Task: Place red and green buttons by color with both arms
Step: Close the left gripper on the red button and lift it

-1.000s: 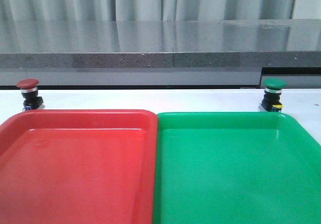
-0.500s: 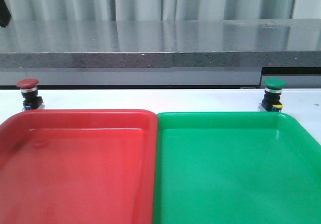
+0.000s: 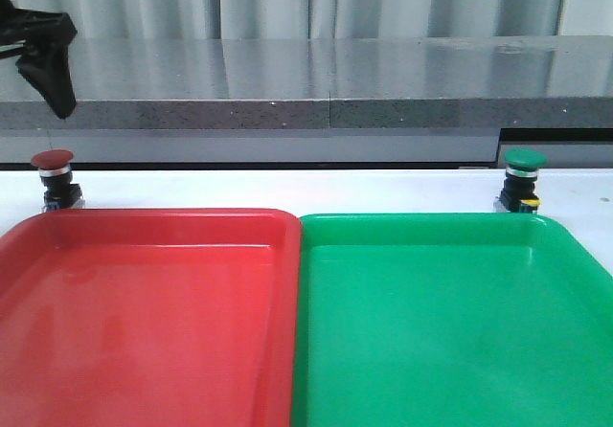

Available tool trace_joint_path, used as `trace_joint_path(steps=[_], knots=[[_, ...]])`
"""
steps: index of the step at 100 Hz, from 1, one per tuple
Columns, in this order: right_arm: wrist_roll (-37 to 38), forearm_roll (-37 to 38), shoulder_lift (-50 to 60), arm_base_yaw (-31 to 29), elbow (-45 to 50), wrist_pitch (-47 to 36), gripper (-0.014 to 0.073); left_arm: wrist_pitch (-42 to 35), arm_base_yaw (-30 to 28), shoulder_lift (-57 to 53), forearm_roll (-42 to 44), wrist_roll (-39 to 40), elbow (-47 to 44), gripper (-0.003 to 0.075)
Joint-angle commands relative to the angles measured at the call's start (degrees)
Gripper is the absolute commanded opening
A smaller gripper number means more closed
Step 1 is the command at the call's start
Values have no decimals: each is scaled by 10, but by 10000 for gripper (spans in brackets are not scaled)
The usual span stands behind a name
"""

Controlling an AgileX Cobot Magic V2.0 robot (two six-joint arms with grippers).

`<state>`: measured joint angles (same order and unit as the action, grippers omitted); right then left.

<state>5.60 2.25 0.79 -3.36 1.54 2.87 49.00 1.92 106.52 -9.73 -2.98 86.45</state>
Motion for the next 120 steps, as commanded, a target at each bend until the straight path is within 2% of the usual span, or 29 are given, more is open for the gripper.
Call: trace_joint_path(steps=[1, 53, 65, 74, 98, 120], knots=[[-5, 1, 11, 1, -10, -43, -57, -8, 4, -5, -10, -1, 29, 564], [-5, 1, 11, 1, -10, -43, -57, -21, 4, 61, -10, -1, 32, 564], [-5, 1, 11, 1, -10, -43, -57, -34, 4, 61, -10, -1, 32, 540], [-5, 1, 11, 1, -10, -43, -57, -41, 4, 61, -10, -1, 32, 466], [-5, 1, 11, 1, -10, -43, -57, -44, 4, 61, -11, -1, 32, 174], [-5, 1, 11, 1, -10, -43, -57, -42, 4, 61, -21, 0, 32, 31]])
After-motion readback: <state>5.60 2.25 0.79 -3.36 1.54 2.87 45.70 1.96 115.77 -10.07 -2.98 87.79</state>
